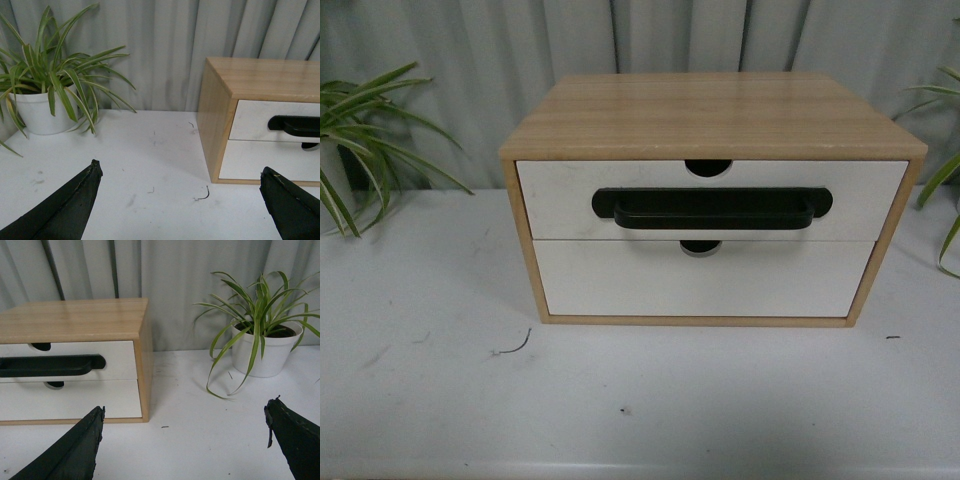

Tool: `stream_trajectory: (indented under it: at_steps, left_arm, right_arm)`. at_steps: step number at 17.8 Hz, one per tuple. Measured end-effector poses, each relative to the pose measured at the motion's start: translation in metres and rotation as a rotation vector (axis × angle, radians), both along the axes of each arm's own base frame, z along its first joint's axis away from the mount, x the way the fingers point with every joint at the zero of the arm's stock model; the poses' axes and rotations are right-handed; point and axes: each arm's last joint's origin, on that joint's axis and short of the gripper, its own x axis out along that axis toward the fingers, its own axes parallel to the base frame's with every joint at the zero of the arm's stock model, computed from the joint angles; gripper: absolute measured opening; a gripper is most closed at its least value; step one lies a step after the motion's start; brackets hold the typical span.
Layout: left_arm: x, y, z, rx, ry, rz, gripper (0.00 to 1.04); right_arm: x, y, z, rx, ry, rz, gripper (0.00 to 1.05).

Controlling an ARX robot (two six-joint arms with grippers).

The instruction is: Pull drawer

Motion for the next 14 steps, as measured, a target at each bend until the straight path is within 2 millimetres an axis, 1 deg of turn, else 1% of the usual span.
stream_trajectory:
  at_steps: [14]
  left_arm:
    - [0.0,0.0,0.0,0.0,0.0,0.0,0.98]
  right_arm:
    - [0.0,0.0,0.0,0.0,0.0,0.0,0.98]
